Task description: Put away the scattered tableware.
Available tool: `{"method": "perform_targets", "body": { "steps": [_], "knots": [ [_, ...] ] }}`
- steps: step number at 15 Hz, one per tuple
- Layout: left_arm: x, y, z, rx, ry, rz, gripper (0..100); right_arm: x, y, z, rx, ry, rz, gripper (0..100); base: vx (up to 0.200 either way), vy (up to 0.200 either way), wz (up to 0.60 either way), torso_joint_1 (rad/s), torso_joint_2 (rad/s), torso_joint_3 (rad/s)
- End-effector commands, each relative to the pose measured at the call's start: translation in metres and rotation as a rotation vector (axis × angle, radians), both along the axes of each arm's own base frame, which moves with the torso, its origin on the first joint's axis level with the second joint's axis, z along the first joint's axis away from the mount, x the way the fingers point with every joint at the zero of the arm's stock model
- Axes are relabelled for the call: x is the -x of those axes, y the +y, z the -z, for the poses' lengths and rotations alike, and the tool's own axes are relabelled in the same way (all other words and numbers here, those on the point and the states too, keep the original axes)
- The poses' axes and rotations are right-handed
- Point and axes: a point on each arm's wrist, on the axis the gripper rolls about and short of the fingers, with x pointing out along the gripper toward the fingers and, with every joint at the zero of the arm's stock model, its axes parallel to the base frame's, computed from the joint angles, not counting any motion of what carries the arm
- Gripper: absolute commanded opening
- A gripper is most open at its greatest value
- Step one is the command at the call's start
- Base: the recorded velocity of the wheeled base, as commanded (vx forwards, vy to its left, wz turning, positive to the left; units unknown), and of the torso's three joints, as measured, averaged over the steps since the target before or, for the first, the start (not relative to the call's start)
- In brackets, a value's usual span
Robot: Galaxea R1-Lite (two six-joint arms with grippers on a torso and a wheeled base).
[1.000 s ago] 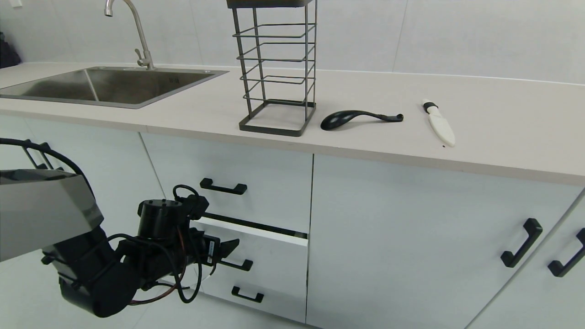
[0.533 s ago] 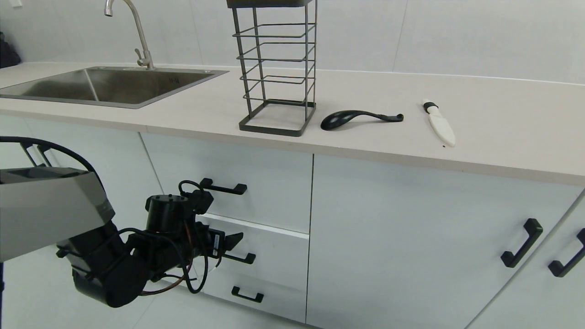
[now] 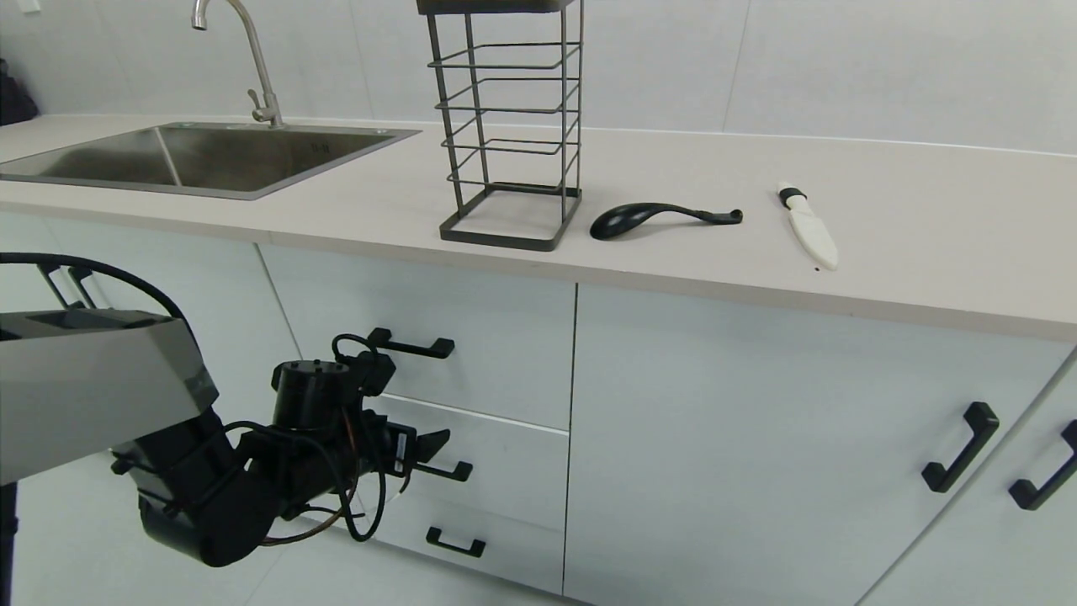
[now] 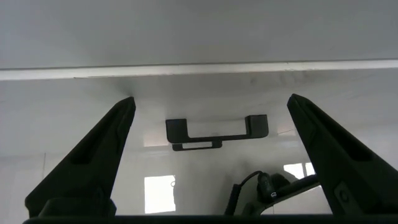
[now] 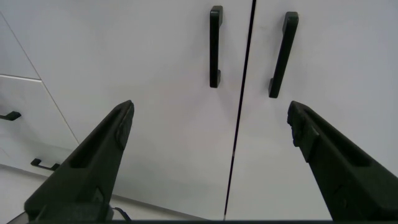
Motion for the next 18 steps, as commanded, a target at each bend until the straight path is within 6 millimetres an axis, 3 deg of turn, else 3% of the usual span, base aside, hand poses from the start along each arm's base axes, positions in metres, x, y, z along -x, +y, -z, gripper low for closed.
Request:
{"method": "perform_targets", "body": {
  "steps": [1, 9, 12, 15, 18],
  "knots": [
    [0.03, 0.006, -0.019, 0.005, -0.016, 0.009, 100, 0.0, 0.0, 0.0, 0.001, 0.002, 0.001, 100, 0.0, 0.0, 0.0, 0.0, 0.0, 0.0],
    [0.127, 0.038, -0.079, 0.062, -0.201, 0.003, 100, 0.0, 0.0, 0.0, 0.001, 0.002, -0.001, 100, 0.0, 0.0, 0.0, 0.0, 0.0, 0.0],
    [0.168, 0.051, -0.085, 0.083, -0.272, 0.004, 100, 0.0, 0.0, 0.0, 0.0, 0.0, 0.001, 100, 0.0, 0.0, 0.0, 0.0, 0.0, 0.0],
    [0.209, 0.067, -0.107, 0.116, -0.442, -0.026, 100, 0.0, 0.0, 0.0, 0.0, 0.002, -0.001, 100, 0.0, 0.0, 0.0, 0.0, 0.0, 0.0],
    [0.244, 0.078, -0.115, 0.138, -0.589, -0.064, 100, 0.0, 0.0, 0.0, 0.0, 0.0, 0.001, 100, 0.0, 0.0, 0.0, 0.0, 0.0, 0.0]
  ]
}}
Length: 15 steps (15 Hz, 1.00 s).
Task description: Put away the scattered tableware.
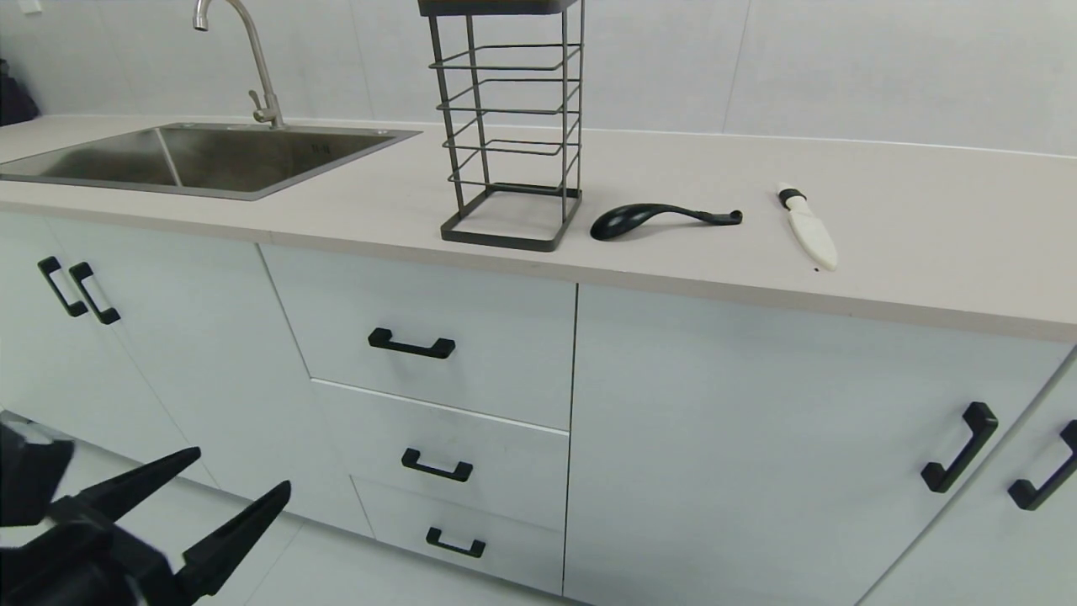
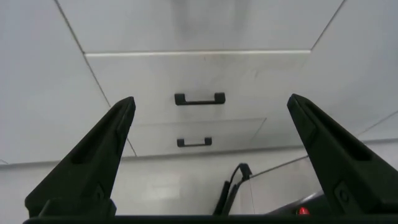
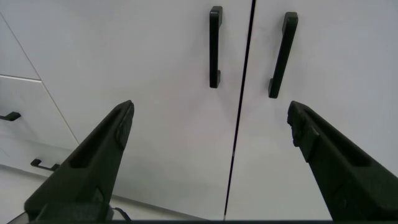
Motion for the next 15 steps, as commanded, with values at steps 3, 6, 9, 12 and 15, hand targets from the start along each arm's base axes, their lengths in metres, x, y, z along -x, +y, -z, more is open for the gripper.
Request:
{"method": "perform_targets", "body": {
  "steps": [3, 6, 9, 12, 15],
  "knots": [
    [0.067, 0.021, -0.003, 0.04, -0.237, -0.112, 100, 0.0, 0.0, 0.0, 0.001, 0.002, -0.001, 100, 0.0, 0.0, 0.0, 0.0, 0.0, 0.0],
    [0.092, 0.025, 0.018, 0.011, -0.233, -0.148, 100, 0.0, 0.0, 0.0, 0.0, 0.001, -0.001, 100, 0.0, 0.0, 0.0, 0.0, 0.0, 0.0],
    [0.109, 0.026, 0.037, 0.005, -0.236, -0.194, 100, 0.0, 0.0, 0.0, 0.0, 0.001, -0.001, 100, 0.0, 0.0, 0.0, 0.0, 0.0, 0.0],
    [0.115, 0.025, 0.051, -0.041, -0.191, -0.256, 100, 0.0, 0.0, 0.0, 0.001, 0.002, -0.001, 100, 0.0, 0.0, 0.0, 0.0, 0.0, 0.0],
    [0.116, 0.026, 0.053, -0.045, -0.202, -0.284, 100, 0.0, 0.0, 0.0, 0.0, 0.001, 0.0, 100, 0.0, 0.0, 0.0, 0.0, 0.0, 0.0]
  ]
}}
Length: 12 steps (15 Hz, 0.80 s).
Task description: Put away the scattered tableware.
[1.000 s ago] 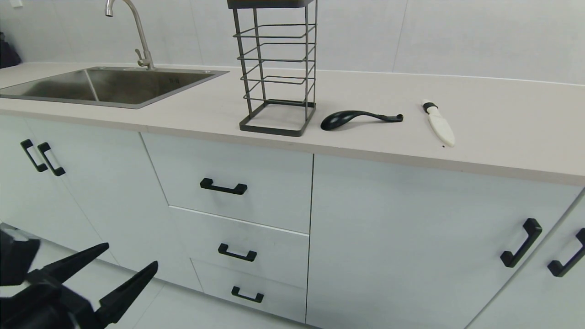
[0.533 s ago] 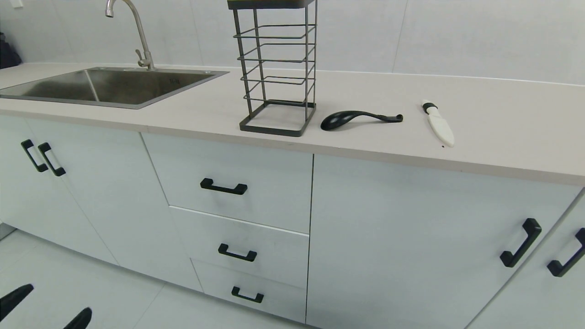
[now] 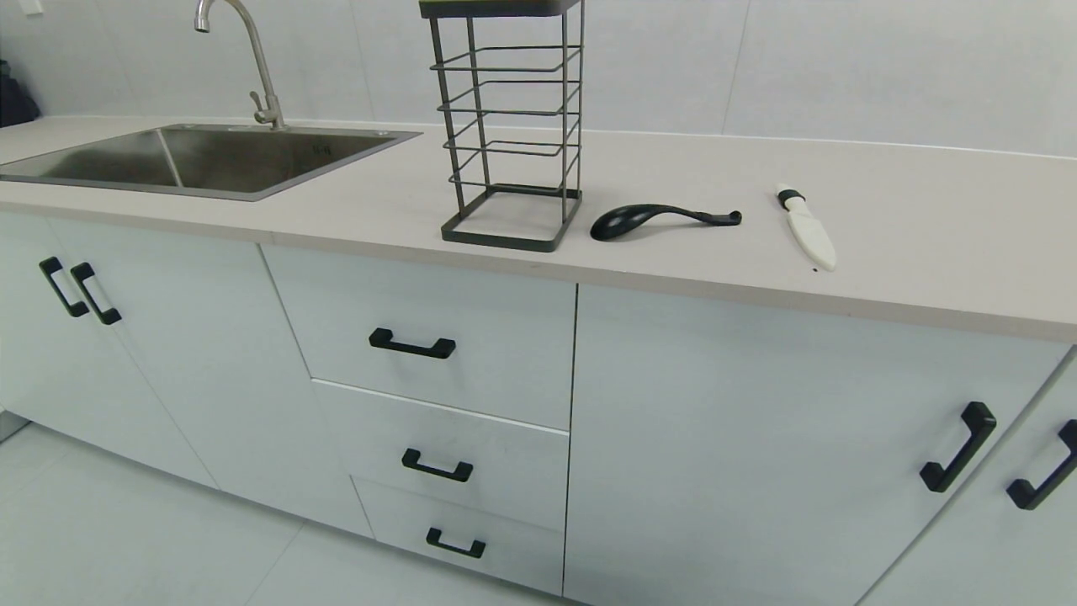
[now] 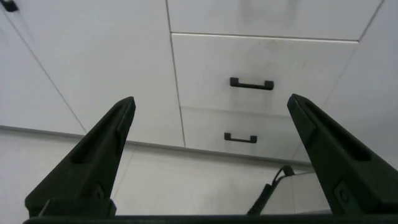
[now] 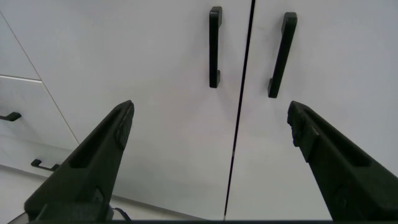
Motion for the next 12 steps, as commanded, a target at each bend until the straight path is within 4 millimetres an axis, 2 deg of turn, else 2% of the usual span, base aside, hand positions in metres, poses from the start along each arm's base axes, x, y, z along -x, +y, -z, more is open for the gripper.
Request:
{"method": "perform_targets", "body": {
  "steps": [1, 12],
  "knots": [
    [0.0025, 0.0003, 0.001, -0.001, -0.034, -0.024, 100, -0.0001, 0.0, -0.0002, 0.0, 0.001, 0.0, 100, 0.0, 0.0, 0.0, 0.0, 0.0, 0.0],
    [0.0024, 0.0005, 0.0014, 0.034, -0.027, -0.032, 100, -0.0001, 0.0, -0.0002, 0.0, 0.001, -0.003, 100, 0.0, 0.0, 0.0, 0.0, 0.0, 0.0]
  ]
}}
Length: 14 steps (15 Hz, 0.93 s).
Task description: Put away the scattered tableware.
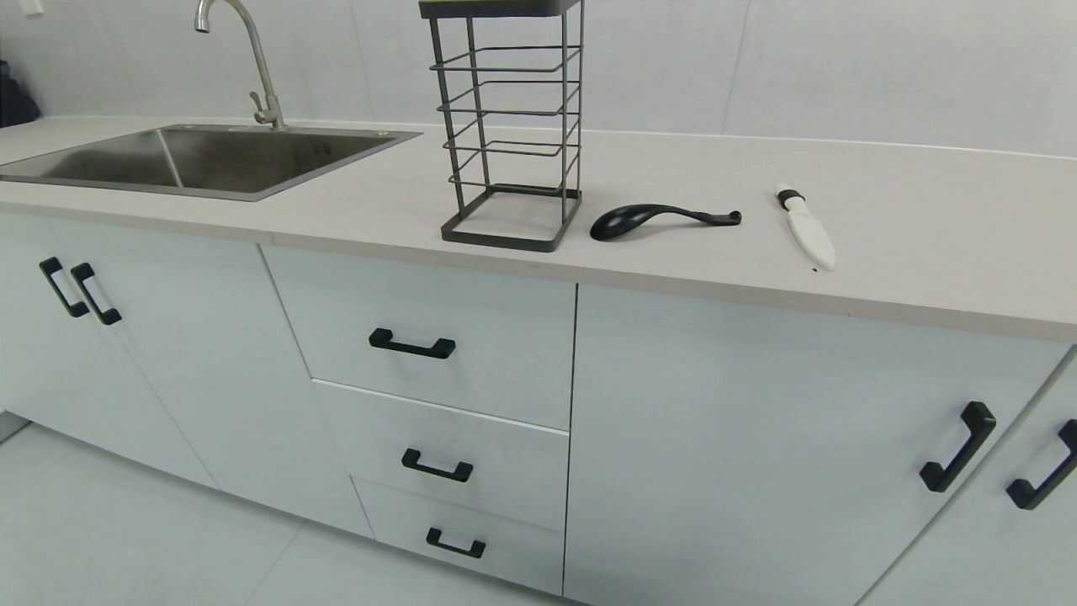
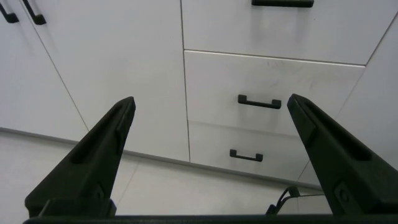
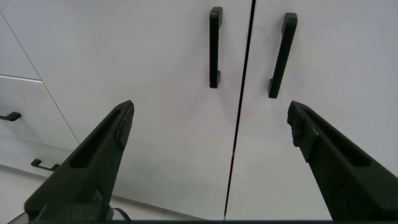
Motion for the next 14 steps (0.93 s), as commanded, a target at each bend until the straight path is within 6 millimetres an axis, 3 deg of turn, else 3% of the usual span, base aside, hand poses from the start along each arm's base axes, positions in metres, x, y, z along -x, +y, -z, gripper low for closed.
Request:
{"method": "perform_targets", "body": {
  "steps": [1, 4, 7, 14],
  "knots": [
    [-0.0001, 0.0001, 0.0, 0.0, 0.002, -0.003, 100, -0.0001, 0.0, 0.0003, 0.0, 0.002, 0.0, 100, 0.0, 0.0, 0.0, 0.0, 0.0, 0.0],
    [-0.0001, 0.0002, 0.0, 0.006, 0.002, -0.011, 100, -0.0001, 0.0, 0.0003, 0.0, 0.002, 0.001, 100, 0.0, 0.0, 0.0, 0.0, 0.0, 0.0],
    [-0.0001, 0.0006, -0.0002, 0.027, 0.001, -0.028, 100, 0.0001, 0.0, -0.0001, -0.003, -0.001, 0.001, 100, 0.0, 0.0, -0.6, 0.004, 0.0, 0.001],
    [-0.0001, 0.0006, -0.0002, 0.02, 0.001, -0.026, 100, 0.0, 0.0, -0.0001, 0.0, 0.0, 0.001, 100, 0.0, 0.0, 0.0, 0.0, 0.0, 0.0]
  ]
}}
